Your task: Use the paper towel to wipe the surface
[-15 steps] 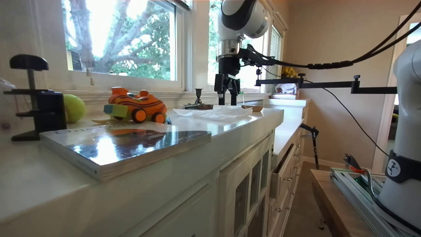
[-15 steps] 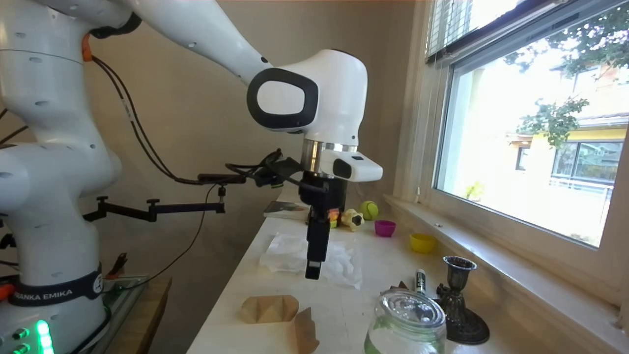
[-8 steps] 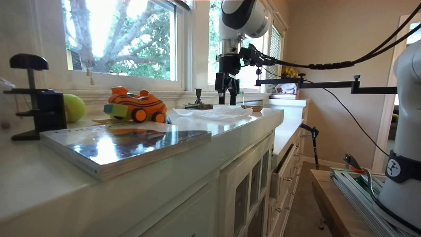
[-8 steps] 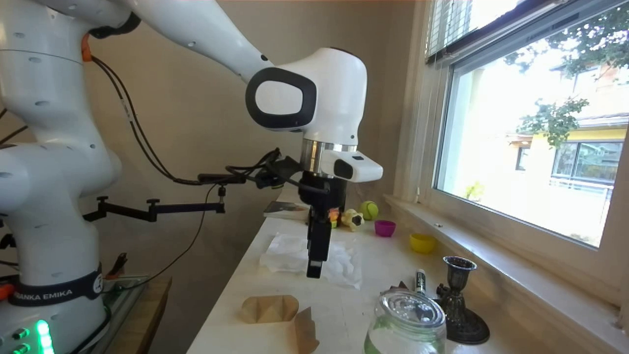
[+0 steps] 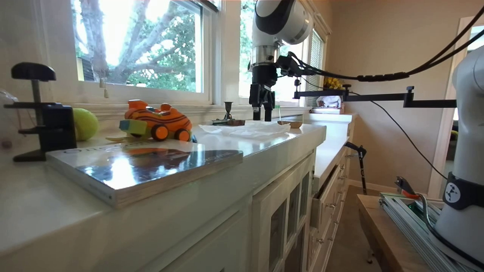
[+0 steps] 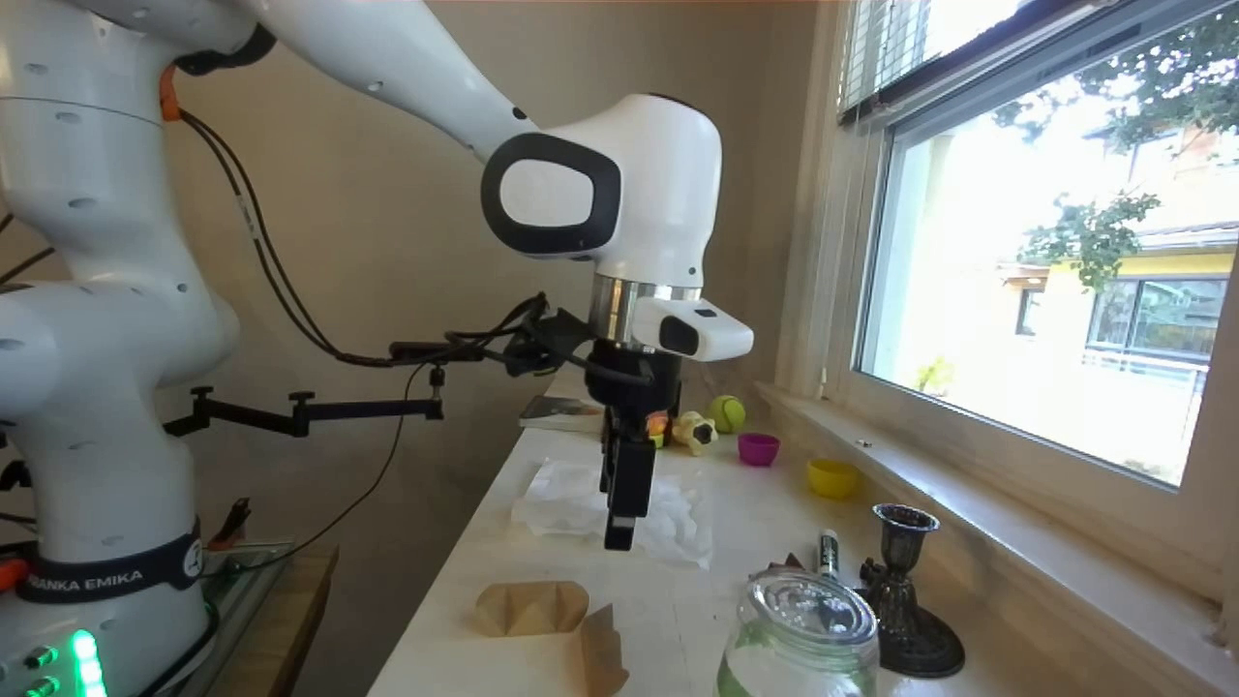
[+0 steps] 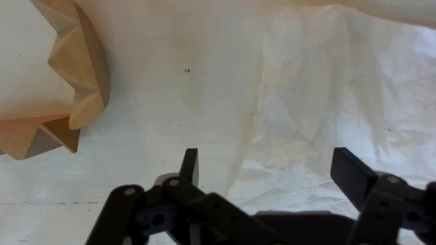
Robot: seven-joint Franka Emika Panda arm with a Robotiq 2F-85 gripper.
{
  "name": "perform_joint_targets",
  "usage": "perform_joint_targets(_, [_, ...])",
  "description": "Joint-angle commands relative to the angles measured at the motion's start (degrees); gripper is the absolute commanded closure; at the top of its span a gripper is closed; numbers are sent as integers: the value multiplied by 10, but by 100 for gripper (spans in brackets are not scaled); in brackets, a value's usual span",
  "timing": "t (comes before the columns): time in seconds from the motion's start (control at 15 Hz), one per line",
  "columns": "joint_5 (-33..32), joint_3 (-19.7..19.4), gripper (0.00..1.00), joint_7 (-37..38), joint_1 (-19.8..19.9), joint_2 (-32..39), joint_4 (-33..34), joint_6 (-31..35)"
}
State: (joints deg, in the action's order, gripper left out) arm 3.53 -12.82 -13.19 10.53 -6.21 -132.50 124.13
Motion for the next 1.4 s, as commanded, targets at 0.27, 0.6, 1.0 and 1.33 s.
perform_joint_targets(0.27, [16, -4, 0, -42, 2, -19, -17, 10])
perform_joint_targets(0.6, [63, 68, 4, 48, -62, 35, 43, 25])
perform_joint_targets(1.0, [52, 130, 4, 125, -111, 72, 91, 42])
perform_joint_targets(1.33, [52, 130, 4, 129, -111, 81, 98, 43])
